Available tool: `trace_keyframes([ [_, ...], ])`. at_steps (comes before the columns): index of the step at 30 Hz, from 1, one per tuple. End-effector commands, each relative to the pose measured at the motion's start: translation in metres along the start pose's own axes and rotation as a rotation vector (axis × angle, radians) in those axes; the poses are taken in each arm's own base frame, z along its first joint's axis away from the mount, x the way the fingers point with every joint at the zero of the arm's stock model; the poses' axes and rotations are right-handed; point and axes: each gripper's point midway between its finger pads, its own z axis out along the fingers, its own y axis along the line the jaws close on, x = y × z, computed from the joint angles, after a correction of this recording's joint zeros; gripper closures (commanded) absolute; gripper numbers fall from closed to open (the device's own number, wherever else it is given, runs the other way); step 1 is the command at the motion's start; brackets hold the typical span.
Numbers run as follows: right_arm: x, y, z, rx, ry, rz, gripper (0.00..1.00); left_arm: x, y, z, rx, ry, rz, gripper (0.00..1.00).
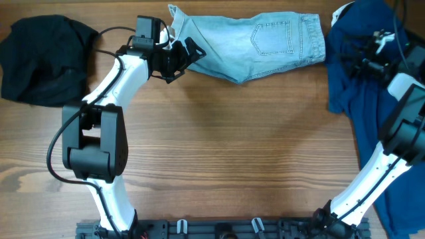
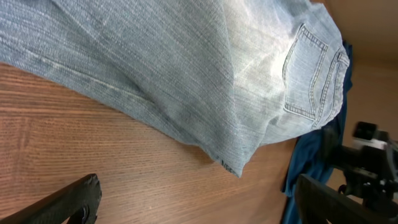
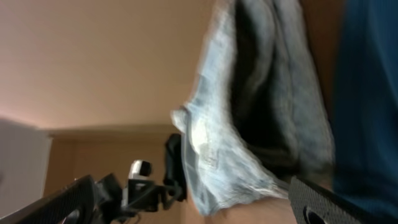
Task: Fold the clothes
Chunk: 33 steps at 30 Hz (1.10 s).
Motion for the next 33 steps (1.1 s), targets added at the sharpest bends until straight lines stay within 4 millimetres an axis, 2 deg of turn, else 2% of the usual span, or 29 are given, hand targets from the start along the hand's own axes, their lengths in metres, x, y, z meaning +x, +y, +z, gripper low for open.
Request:
trace_keyframes([
  [1,0.018,-0.045,0.026,0.204,0.022,-0.146,0.00,0.005,-0.005,-0.001,0.017,0.020,0.023,0.00],
  [4,0.034,-0.051,0.044,0.256,0.072,-0.185,0.00,0.006,-0.004,-0.001,0.014,0.023,0.021,0.00],
  [9,0.048,-0.046,0.068,0.253,0.118,-0.215,0.00,0.006,-0.004,-0.001,0.014,0.023,0.020,0.00],
  [10,0.049,-0.045,0.071,0.251,0.123,-0.221,0.03,0.006,-0.004,-0.001,0.017,0.026,0.020,0.00],
  [12,0.050,-0.044,0.073,0.249,0.125,-0.223,0.20,0.007,-0.005,-0.001,0.022,0.030,0.020,0.00],
  [15,0.048,-0.044,0.072,0.253,0.116,-0.204,0.30,0.010,-0.006,-0.001,0.030,0.044,0.016,0.00],
  [16,0.045,-0.045,0.072,0.260,0.103,-0.192,0.63,0.012,-0.008,-0.002,0.039,0.052,0.015,0.00],
  [17,0.043,-0.046,0.072,0.271,0.092,-0.175,0.87,0.012,-0.008,-0.002,0.041,0.057,0.013,0.00],
  [18,0.041,-0.048,0.071,0.285,0.082,-0.154,0.96,0.013,-0.008,-0.002,0.042,0.062,0.011,0.00],
  [22,0.048,-0.059,0.067,0.342,0.093,-0.113,0.95,0.017,-0.005,-0.002,0.033,0.076,0.001,0.01],
  [25,0.060,-0.080,0.056,0.466,0.121,-0.093,0.95,0.017,-0.003,-0.002,0.023,0.072,0.046,0.09],
  [28,0.081,-0.093,0.036,0.609,0.198,-0.100,0.96,0.015,0.015,-0.002,-0.067,0.048,0.029,0.16],
  [30,0.098,-0.091,0.029,0.640,0.251,-0.078,0.95,0.016,0.019,-0.002,-0.090,0.051,0.021,0.17],
  [33,0.113,-0.072,0.037,0.523,0.285,-0.031,0.95,0.017,0.019,-0.002,-0.089,0.052,0.046,0.12],
])
